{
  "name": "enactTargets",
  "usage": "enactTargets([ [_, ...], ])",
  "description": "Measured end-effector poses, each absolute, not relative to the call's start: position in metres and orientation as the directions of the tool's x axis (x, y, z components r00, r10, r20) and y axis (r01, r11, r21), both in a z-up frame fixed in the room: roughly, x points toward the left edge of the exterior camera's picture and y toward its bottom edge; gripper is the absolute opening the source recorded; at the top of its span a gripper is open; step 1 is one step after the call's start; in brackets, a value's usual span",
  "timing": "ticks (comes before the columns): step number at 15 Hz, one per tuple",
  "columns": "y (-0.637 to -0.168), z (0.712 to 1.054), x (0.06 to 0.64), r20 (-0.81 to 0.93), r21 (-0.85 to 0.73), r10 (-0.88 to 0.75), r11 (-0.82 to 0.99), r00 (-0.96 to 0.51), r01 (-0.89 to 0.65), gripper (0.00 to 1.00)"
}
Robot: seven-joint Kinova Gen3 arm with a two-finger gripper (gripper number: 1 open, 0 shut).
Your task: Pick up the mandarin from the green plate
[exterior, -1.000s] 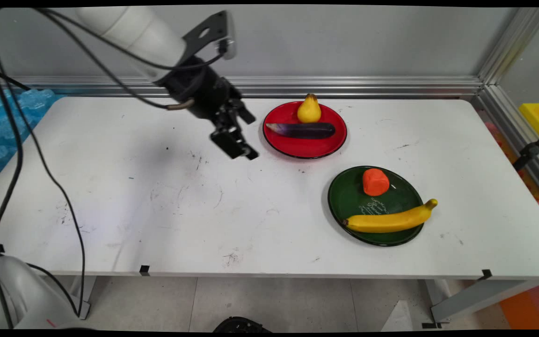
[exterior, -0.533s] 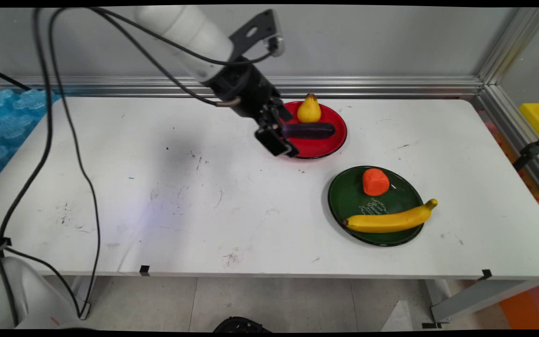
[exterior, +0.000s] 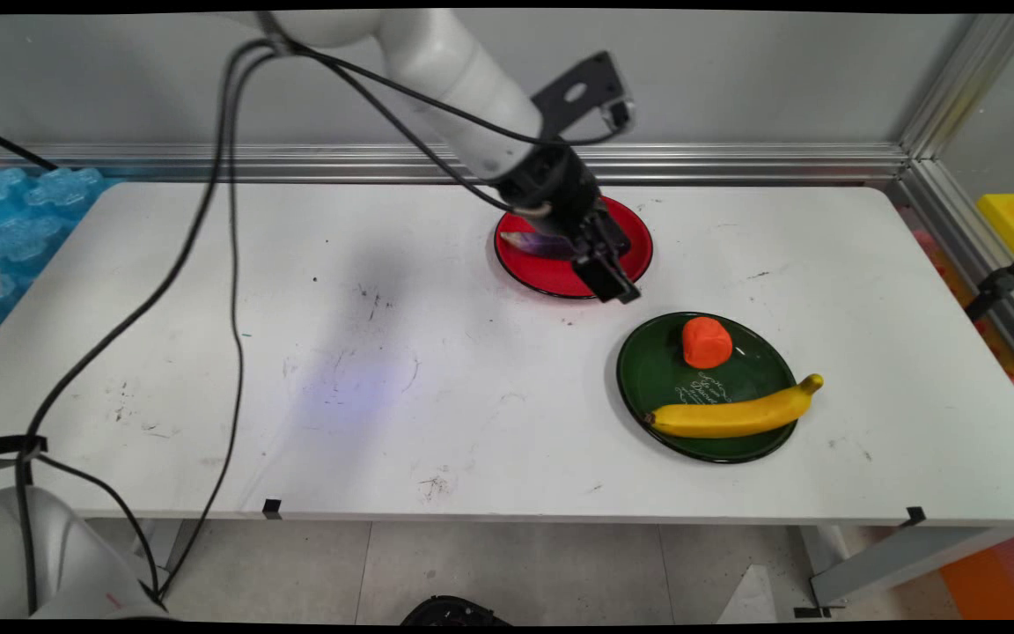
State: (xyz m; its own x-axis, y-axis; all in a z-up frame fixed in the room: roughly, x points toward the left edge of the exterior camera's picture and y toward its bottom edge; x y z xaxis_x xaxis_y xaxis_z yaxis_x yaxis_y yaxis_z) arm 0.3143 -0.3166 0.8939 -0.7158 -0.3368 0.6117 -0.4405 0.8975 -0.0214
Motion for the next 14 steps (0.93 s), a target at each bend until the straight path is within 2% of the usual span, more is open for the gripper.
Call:
enactTargets([
  [14,-0.374,0.809,0.224,0.562,-0.009,-0.317,0.921,-0.764,-0.389,1.00],
])
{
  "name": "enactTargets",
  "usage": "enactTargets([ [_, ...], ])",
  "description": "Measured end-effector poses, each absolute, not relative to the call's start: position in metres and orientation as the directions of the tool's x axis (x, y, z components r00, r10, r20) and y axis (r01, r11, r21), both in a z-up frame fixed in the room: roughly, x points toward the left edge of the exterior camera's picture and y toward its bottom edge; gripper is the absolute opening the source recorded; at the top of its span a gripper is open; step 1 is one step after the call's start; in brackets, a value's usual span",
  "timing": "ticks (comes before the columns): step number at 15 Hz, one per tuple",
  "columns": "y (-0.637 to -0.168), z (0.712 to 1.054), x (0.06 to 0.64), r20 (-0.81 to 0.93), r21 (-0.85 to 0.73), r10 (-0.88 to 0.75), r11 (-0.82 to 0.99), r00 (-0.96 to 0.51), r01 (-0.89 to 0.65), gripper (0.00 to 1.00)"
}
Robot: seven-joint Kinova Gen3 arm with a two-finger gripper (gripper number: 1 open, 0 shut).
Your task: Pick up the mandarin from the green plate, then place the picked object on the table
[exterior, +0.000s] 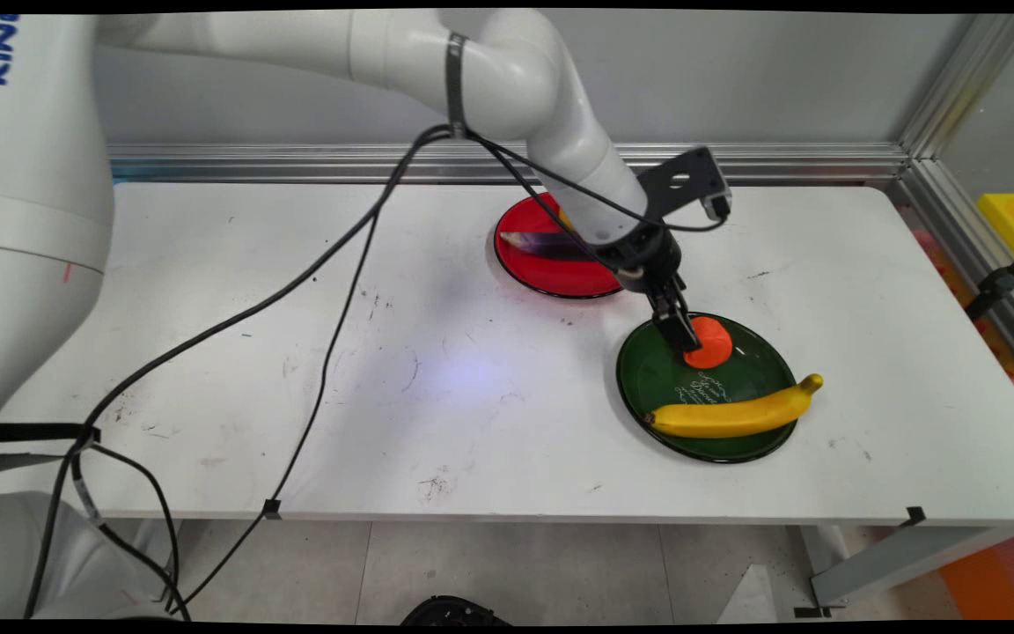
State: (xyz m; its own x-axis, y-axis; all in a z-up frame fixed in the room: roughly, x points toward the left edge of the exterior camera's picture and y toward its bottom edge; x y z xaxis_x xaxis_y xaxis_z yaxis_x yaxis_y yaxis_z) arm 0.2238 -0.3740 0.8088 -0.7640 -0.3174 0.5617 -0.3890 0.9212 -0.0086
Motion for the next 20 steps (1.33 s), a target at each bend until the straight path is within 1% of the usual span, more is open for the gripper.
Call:
enactTargets([
  [7,-0.389,0.779,0.199,0.540,-0.006,-0.317,0.925,-0.780,-0.380,1.00],
  [16,-0.400,0.760,0.179,0.532,-0.009,-0.311,0.928,-0.788,-0.373,1.00],
  [17,-0.400,0.759,0.178,0.532,-0.009,-0.310,0.929,-0.788,-0.371,0.00],
  [20,-0.401,0.757,0.174,0.532,-0.009,-0.304,0.931,-0.790,-0.364,0.00],
])
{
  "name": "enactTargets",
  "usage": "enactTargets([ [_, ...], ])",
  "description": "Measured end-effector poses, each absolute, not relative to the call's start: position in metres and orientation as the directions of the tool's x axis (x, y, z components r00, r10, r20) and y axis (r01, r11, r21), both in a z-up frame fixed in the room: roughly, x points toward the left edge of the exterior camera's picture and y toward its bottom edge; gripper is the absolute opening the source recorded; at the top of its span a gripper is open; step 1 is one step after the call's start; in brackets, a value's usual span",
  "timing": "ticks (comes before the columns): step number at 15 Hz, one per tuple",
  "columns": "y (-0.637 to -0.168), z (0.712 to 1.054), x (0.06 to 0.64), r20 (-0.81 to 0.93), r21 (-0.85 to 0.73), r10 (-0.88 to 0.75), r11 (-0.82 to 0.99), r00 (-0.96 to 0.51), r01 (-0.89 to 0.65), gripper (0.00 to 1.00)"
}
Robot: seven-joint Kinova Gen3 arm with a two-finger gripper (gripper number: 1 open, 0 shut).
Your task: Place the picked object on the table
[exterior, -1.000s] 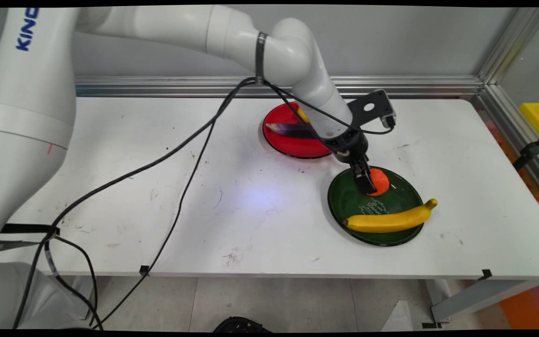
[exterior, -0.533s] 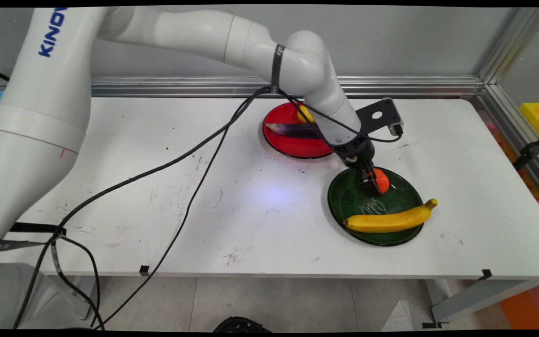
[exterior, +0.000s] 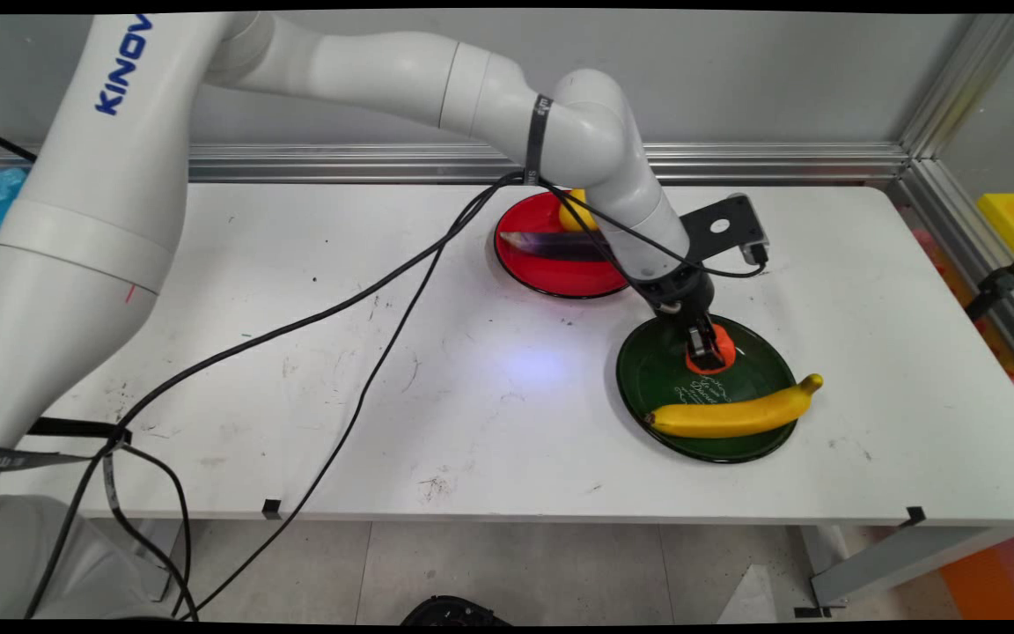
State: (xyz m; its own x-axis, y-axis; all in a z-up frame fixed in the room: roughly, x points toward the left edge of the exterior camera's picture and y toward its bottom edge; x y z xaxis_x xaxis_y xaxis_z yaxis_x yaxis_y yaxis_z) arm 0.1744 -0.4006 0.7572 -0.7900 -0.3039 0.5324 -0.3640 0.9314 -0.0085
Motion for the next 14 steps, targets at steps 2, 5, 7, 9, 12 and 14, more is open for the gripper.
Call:
enactTargets([
  [2,-0.400,0.757,0.173,0.532,-0.010,-0.299,0.933,-0.792,-0.359,0.00],
  [5,-0.398,0.761,0.174,0.531,-0.018,-0.285,0.938,-0.798,-0.347,0.00],
  [7,-0.396,0.767,0.177,0.531,-0.023,-0.274,0.941,-0.802,-0.337,0.00],
  [9,-0.392,0.777,0.181,0.535,-0.031,-0.258,0.945,-0.804,-0.325,0.00],
  [12,-0.383,0.799,0.192,0.542,-0.043,-0.241,0.949,-0.805,-0.314,0.00],
  [14,-0.376,0.811,0.200,0.544,-0.047,-0.239,0.949,-0.804,-0.313,0.00],
])
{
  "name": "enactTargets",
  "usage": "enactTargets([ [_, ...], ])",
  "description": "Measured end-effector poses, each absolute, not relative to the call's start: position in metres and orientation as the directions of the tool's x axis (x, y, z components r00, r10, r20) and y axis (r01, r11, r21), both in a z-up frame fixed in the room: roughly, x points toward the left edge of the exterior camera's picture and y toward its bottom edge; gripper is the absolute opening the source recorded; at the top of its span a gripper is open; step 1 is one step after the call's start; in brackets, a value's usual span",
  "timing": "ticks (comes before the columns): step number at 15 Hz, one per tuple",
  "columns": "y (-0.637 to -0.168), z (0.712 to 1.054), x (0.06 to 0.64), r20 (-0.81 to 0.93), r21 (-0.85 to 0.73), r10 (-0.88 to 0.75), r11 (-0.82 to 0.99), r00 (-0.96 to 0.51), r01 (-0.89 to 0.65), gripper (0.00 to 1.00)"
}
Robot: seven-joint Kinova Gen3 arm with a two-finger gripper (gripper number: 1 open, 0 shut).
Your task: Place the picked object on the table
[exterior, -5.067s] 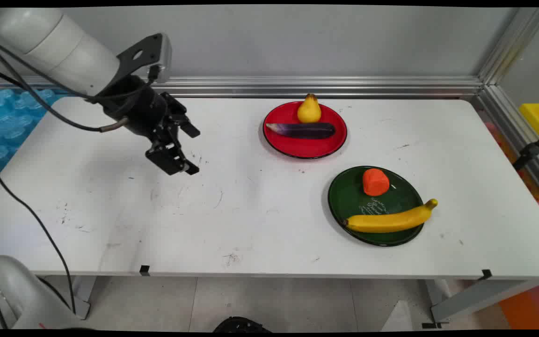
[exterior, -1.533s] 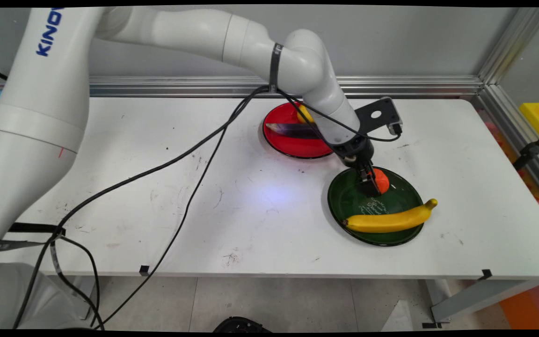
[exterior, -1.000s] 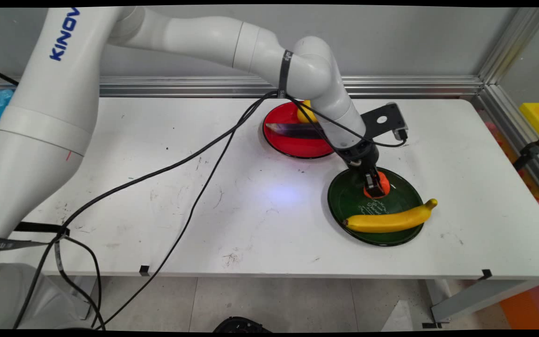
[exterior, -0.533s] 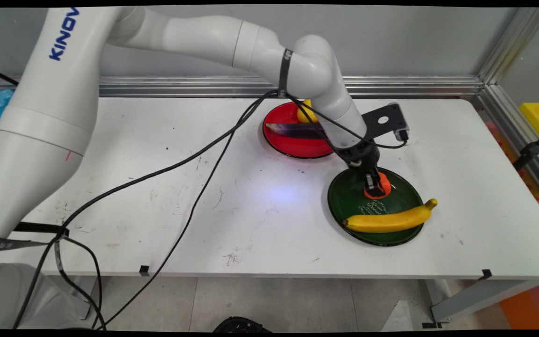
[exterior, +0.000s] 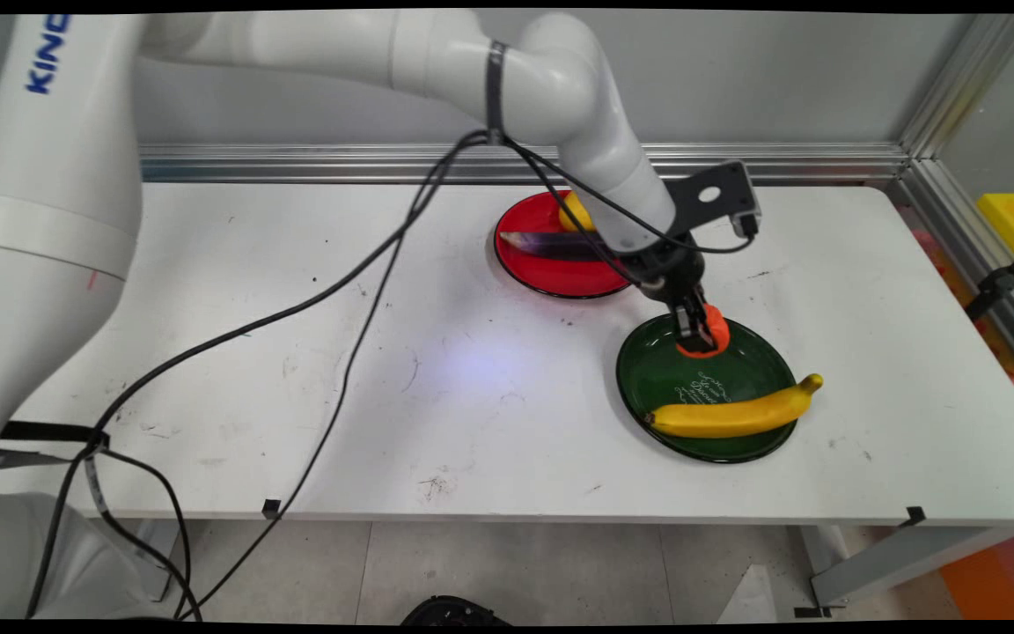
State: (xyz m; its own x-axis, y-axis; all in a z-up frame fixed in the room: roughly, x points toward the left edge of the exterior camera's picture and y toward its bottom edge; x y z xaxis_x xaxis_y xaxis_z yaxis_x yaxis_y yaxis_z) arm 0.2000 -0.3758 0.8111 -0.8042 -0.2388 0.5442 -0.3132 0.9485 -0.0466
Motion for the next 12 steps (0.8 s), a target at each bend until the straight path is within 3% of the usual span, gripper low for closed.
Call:
enactTargets([
  [7,-0.332,0.868,0.257,0.542,-0.040,-0.279,0.934,-0.793,-0.356,0.00],
  [12,-0.305,0.891,0.315,0.513,-0.035,-0.313,0.923,-0.799,-0.384,0.00],
])
